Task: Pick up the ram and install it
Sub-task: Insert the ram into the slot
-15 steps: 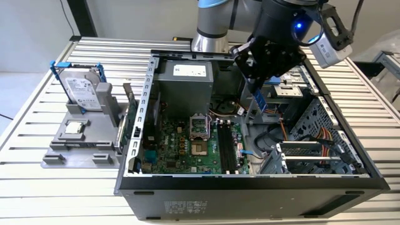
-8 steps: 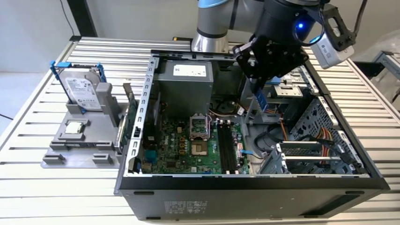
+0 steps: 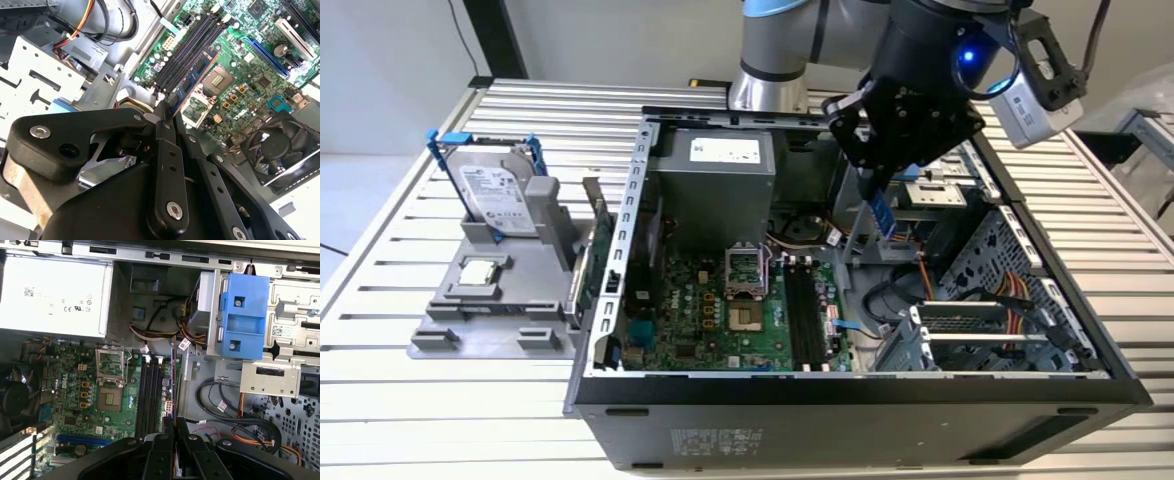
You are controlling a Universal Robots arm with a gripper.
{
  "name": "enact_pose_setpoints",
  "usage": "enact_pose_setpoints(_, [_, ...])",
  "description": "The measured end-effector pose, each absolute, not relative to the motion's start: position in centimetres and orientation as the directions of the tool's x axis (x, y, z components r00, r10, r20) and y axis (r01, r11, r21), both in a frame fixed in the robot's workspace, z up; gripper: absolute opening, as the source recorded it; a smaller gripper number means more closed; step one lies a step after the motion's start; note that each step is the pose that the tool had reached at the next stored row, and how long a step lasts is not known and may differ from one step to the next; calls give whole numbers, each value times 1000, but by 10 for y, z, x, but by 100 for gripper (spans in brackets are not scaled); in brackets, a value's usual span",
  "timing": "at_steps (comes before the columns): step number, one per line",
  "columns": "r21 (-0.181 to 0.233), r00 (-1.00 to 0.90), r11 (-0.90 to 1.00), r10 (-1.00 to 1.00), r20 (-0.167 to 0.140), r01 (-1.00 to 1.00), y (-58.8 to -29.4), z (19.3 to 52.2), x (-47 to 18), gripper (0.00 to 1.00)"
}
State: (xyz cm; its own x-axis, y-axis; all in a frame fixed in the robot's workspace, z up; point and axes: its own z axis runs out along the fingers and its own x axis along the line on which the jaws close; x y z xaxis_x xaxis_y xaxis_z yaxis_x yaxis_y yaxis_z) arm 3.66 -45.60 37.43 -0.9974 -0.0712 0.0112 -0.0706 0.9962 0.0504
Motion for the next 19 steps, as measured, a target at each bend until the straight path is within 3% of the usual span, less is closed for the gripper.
enact_pose_setpoints(19, [50,-998,997,-63,8,-63,-456,370,37,0])
